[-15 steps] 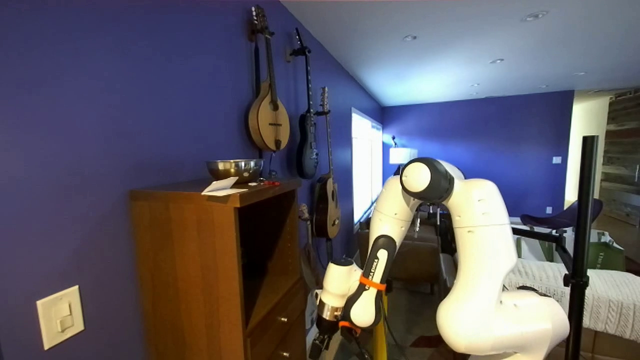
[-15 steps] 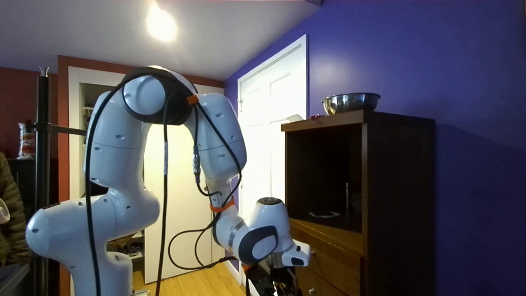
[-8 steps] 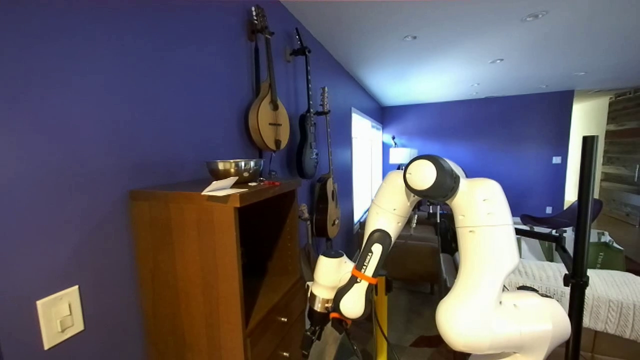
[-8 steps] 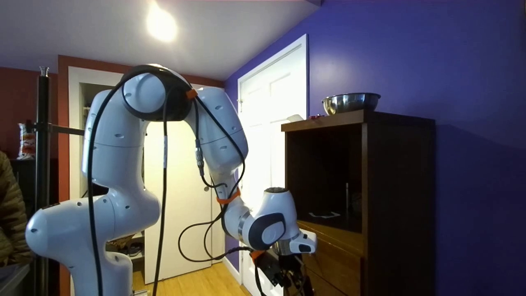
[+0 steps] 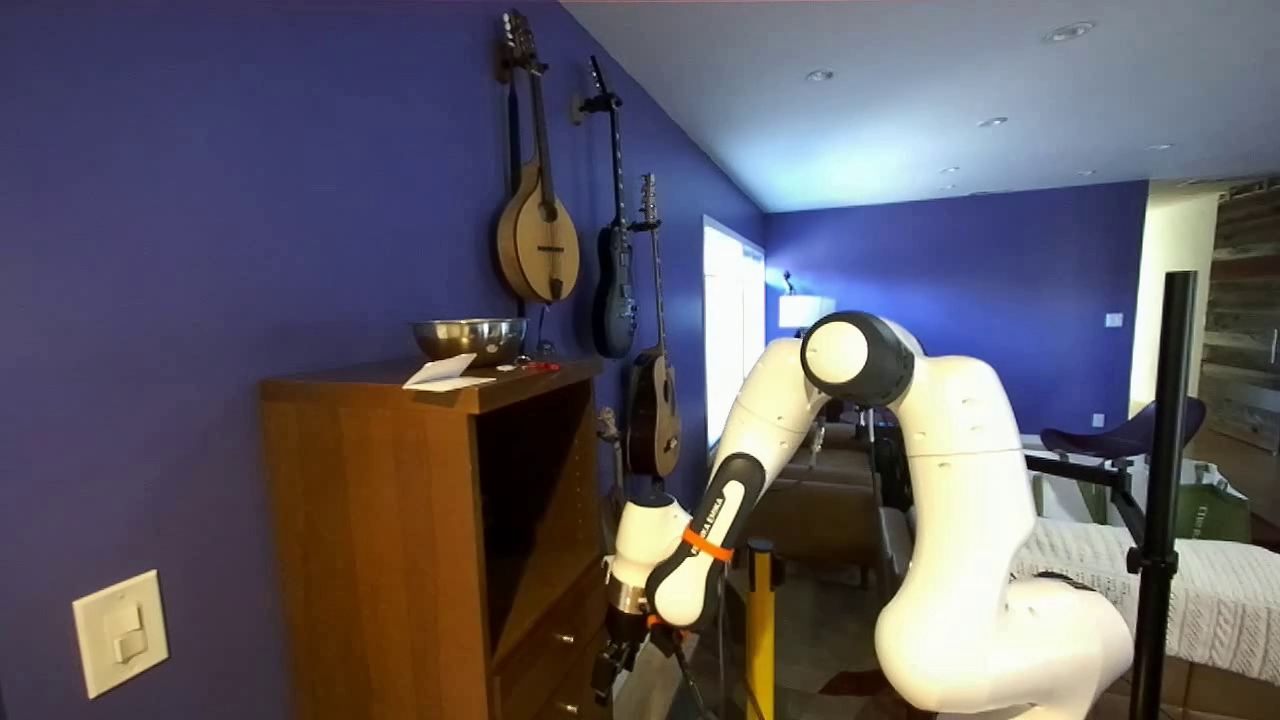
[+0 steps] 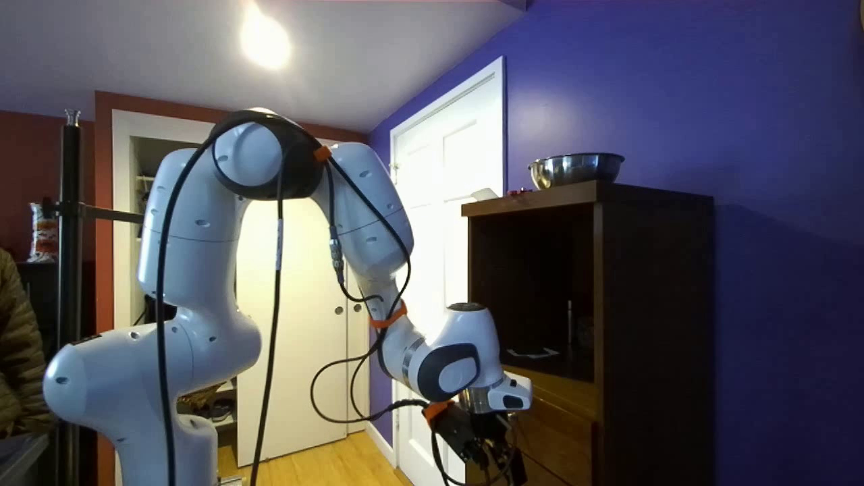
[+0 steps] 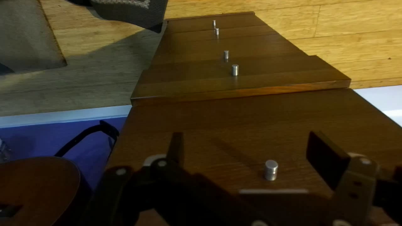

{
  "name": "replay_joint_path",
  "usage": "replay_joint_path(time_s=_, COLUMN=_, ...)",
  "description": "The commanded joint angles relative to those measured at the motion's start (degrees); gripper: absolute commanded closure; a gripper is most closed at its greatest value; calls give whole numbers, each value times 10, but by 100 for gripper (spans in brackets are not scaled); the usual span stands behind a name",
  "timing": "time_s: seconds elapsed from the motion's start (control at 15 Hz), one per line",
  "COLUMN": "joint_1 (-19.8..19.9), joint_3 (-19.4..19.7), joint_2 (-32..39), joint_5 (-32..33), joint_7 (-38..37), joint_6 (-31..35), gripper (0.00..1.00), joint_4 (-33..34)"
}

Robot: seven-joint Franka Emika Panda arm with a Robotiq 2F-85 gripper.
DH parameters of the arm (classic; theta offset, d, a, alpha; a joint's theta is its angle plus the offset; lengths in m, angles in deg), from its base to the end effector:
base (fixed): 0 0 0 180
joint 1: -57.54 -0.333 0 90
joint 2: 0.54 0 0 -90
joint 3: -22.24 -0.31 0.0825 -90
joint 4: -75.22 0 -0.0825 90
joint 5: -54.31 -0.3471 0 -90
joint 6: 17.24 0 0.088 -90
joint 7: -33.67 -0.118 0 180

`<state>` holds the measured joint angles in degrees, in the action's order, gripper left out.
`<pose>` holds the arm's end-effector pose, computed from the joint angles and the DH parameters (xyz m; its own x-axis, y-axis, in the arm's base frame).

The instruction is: Open the second drawer

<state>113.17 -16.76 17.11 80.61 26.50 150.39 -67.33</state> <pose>0.4636 -0.1016 0.2348 0.9725 -0.0228 0.2319 -0.0172 -0.9995 -0.0264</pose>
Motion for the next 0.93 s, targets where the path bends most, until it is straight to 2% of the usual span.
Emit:
replay_joint_path(time_s=0.0, joint_1=-17, joint_3=-9, joint_2=20, joint_5=-16, joint_7=32, joint_6=-20, gripper=0, joint_4=37)
replay_joint_path(time_s=0.07, joint_1=-5, joint_3=-22, joint_2=34, joint_5=-2, joint_7=69, joint_6=26, gripper=0, joint_4=31)
replay_joint_path(time_s=0.13, joint_1=-103, joint_3=64, joint_2=-15, joint_5=-103, joint_7=95, joint_6=12, gripper=0, joint_4=15)
replay_joint_path(time_s=0.2, joint_1=-18, joint_3=-12, joint_2=12, joint_5=-9, joint_7=42, joint_6=8, gripper=0, joint_4=24)
replay_joint_path(time_s=0.6, joint_1=-14, joint_3=-15, joint_2=24, joint_5=-9, joint_7=63, joint_6=19, gripper=0, joint_4=25)
replay_joint_path(time_s=0.67, joint_1=-26, joint_3=-11, joint_2=19, joint_5=-8, joint_7=48, joint_6=24, gripper=0, joint_4=20)
replay_joint_path(time_s=0.73, joint_1=-104, joint_3=48, joint_2=-9, joint_5=-102, joint_7=102, joint_6=32, gripper=0, joint_4=10)
replay_joint_path(time_s=0.87, joint_1=-169, joint_3=99, joint_2=-23, joint_5=-137, joint_7=94, joint_6=26, gripper=0, joint_4=4)
